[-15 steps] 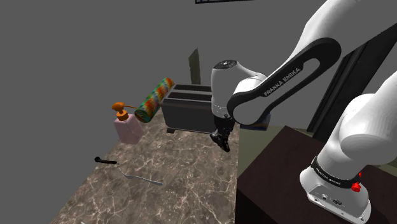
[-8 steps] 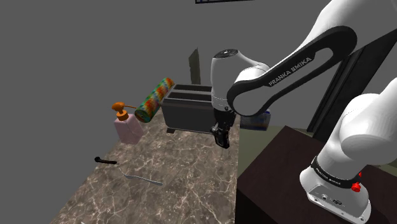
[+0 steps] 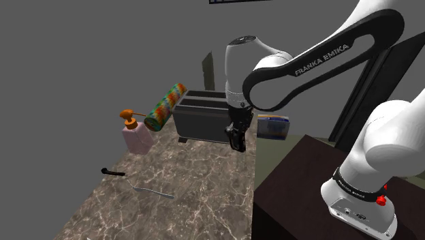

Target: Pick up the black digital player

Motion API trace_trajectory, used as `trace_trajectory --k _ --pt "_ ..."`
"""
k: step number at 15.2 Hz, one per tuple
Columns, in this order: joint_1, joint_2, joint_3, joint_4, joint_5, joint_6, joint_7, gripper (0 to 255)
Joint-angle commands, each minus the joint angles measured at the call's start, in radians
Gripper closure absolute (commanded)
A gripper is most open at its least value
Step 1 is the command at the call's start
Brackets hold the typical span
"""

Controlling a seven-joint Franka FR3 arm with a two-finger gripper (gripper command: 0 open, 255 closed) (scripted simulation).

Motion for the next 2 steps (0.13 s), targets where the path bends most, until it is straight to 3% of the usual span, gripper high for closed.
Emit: trace_trajectory --k 1,2 --pt "0.001 -0.012 -0.004 0.007 0.001 -0.02 -0.002 255" --pt "0.001 -0.012 -0.003 0.008 0.001 -0.02 -0.002 255"
